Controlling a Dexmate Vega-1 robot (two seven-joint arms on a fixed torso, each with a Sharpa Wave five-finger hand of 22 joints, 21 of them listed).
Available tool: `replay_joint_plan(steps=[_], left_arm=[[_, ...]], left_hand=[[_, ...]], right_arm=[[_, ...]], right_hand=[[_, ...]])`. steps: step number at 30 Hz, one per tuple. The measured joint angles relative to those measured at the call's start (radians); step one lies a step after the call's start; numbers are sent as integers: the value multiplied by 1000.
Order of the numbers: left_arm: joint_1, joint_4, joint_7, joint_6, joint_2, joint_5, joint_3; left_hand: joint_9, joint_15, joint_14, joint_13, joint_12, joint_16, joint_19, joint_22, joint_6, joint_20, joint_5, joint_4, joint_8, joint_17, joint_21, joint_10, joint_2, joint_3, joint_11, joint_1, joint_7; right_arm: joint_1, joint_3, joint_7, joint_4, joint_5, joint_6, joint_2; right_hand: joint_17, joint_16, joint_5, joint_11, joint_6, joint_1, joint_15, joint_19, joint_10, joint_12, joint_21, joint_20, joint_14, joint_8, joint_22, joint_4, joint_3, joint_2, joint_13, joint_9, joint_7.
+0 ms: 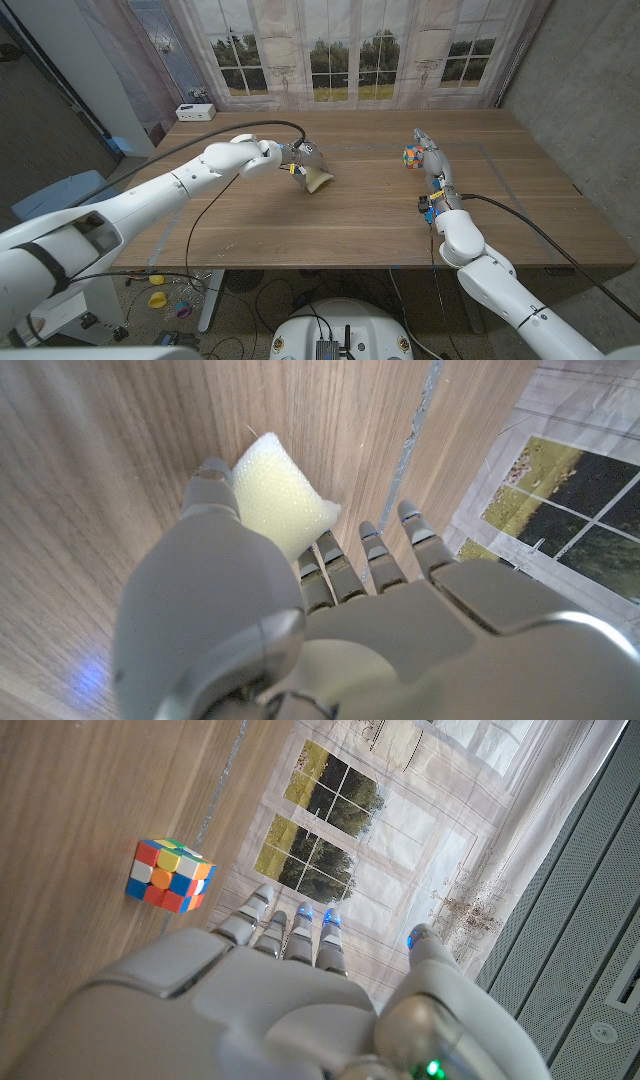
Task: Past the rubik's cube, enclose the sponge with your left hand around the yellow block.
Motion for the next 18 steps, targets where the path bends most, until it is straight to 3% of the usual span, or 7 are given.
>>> replay_joint_plan(steps=[4,13,18], left_arm=[[-14,20,-5,-4,-10,-7,16],[-29,40,-30,1,-24,-23,36],[-30,44,-40,14,-29,-26,43]], left_hand=[[0,0,0,0,-8,0,-1,0,-5,1,0,0,-4,1,0,-9,0,0,9,0,5],[0,3,9,-1,-8,1,-1,0,-8,12,10,7,-4,2,0,-8,40,2,9,3,9],[-9,0,89,-7,23,16,30,0,124,-9,56,18,18,2,0,122,95,-10,0,23,15]], right_arm=[[7,-2,0,5,5,-1,0],[18,-3,6,13,14,-3,-1],[19,-3,8,14,18,-4,-4]], right_hand=[[0,0,0,0,0,0,0,0,0,0,0,0,0,0,0,0,0,0,0,0,0],[2,0,0,0,0,0,0,0,0,0,0,0,0,0,0,0,0,0,0,0,0],[2,0,0,0,0,0,0,6,0,0,0,-6,0,0,0,0,0,0,0,0,0]])
